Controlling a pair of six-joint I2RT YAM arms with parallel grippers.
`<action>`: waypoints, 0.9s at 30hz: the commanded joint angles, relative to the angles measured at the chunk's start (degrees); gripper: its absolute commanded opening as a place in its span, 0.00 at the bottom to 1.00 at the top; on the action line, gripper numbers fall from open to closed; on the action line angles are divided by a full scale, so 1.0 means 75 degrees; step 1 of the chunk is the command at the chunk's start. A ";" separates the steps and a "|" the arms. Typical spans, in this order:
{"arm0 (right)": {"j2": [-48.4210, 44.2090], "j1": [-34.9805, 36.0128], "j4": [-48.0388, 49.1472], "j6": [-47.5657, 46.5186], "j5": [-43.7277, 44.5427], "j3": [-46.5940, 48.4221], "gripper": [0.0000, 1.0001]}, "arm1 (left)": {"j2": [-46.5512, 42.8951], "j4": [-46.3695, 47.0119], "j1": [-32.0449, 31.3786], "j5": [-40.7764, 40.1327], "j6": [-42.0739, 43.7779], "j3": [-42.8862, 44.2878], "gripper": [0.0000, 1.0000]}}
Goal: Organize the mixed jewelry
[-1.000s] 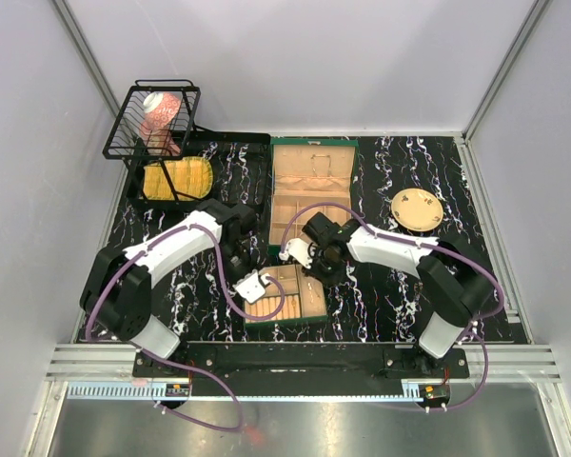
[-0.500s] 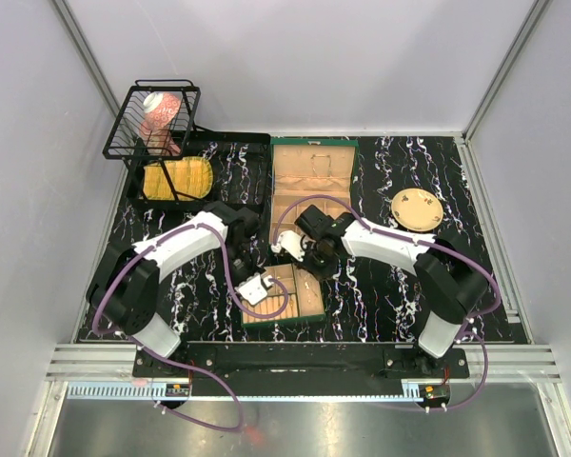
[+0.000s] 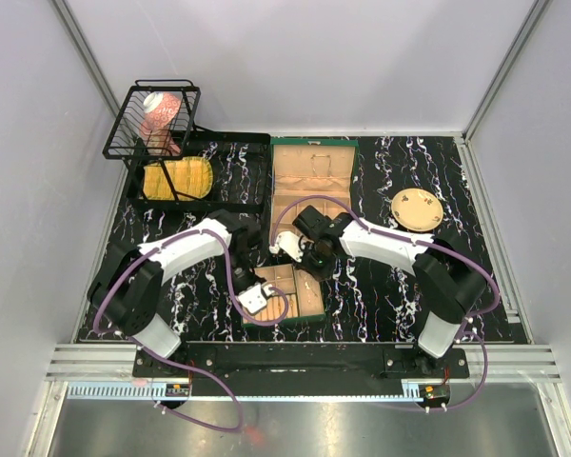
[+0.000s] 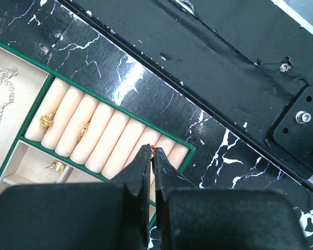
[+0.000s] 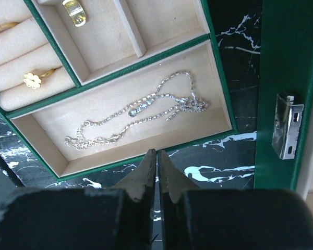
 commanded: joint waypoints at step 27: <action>-0.1023 -0.0533 -0.0601 0.0050 0.0272 -0.0286 0.15 | 0.1222 0.0484 -0.0309 0.0554 0.5659 0.0711 0.00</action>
